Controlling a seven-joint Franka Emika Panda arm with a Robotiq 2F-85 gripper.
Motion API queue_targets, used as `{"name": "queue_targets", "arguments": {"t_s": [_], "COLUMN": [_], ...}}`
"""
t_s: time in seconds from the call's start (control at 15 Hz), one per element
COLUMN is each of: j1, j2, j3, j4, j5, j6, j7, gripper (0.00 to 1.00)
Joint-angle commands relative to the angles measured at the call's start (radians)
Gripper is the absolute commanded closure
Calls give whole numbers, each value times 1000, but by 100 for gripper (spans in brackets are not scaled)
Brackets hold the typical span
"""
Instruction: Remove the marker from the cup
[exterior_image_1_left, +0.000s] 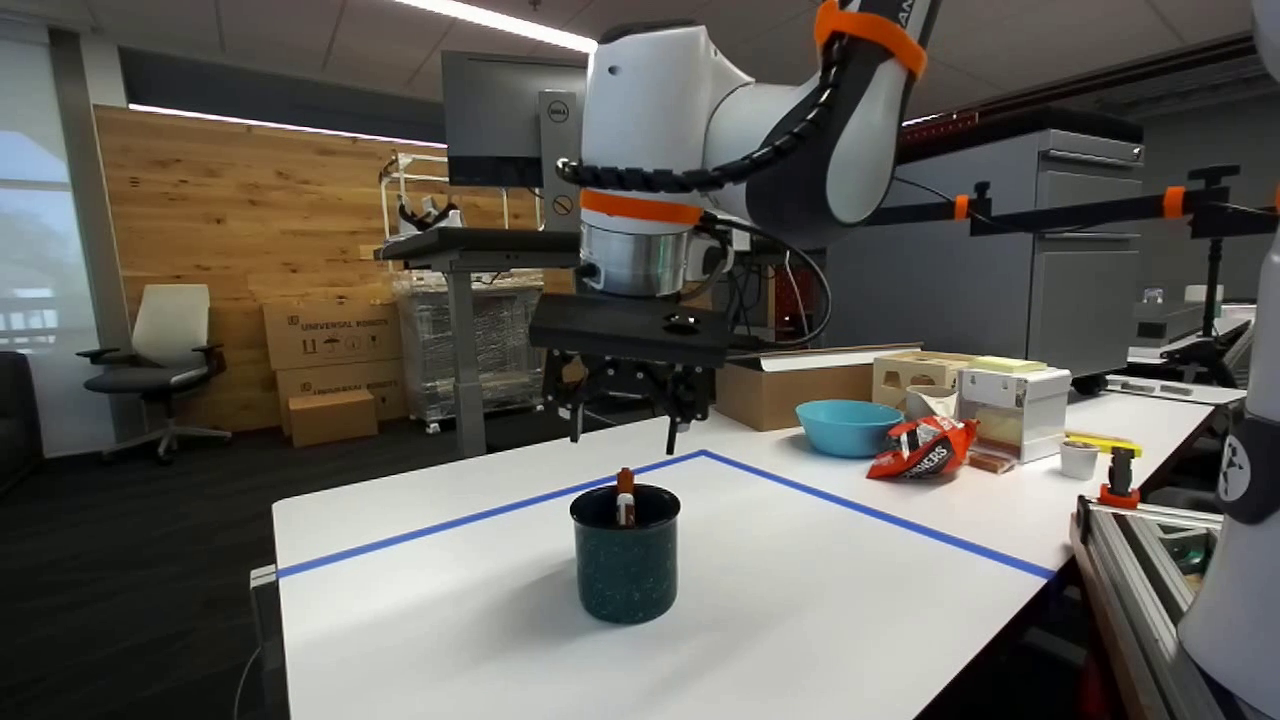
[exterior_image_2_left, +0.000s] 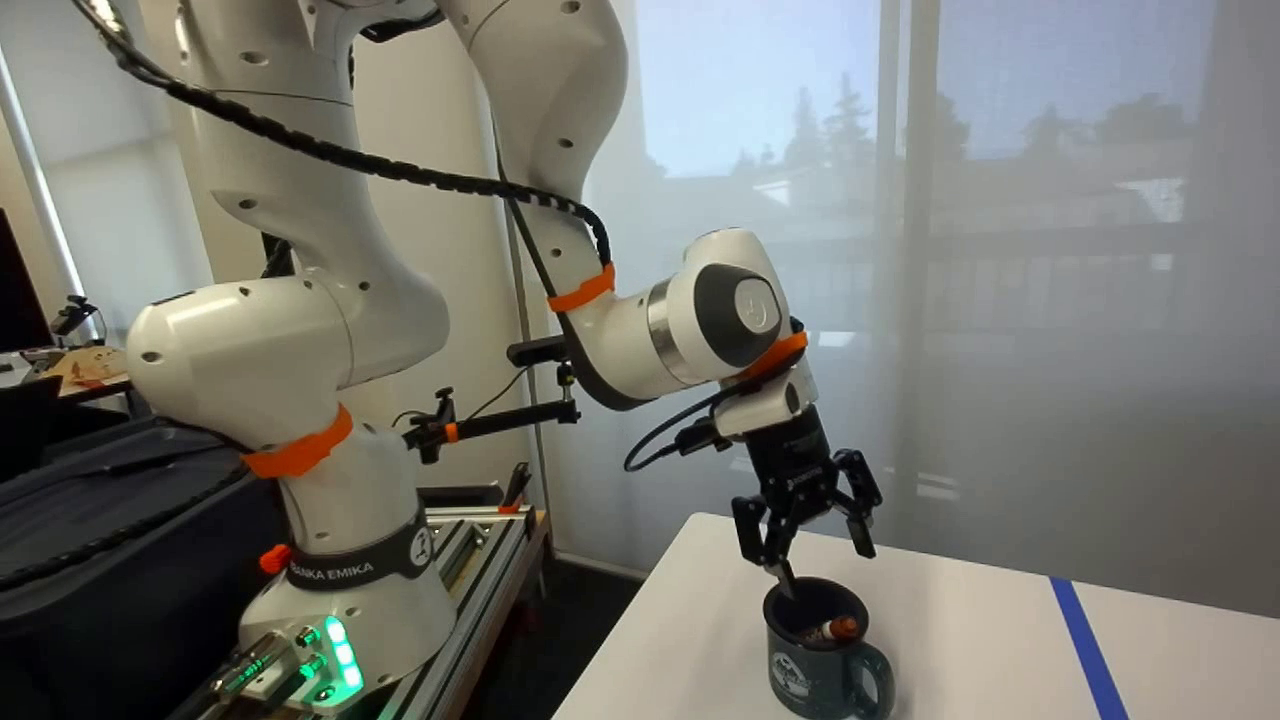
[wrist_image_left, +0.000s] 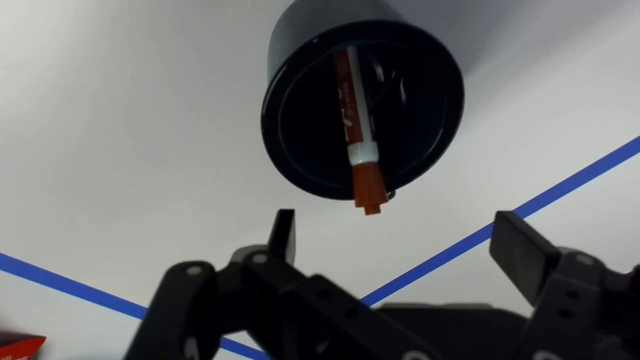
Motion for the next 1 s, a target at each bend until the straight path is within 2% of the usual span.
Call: {"name": "queue_targets", "arguments": {"t_s": [0.0,0.07,0.13,0.2,0.27,0.47,0.53,0.6,0.67,0.93], "j1": [12,13,15,16,17,20,21,21,21,26], "j2": [107,129,149,166,184,224,234,239,243,256], "j3": [-13,-15,-18,-19,-21,-29,-31,-32,-33,-41], "j4": [68,79,91,98,108,127,131,136,140,144], "j5": [-93,-105,-116,-121,-129,-142,-144,-146,-146,-147], "j6": [13,12,12,10,10,12,14,16,18,18], "j7": [71,75,80,81,85,90,91,92,93,101], "gripper": [3,26,22,24,36,41,53,48,48,31]}}
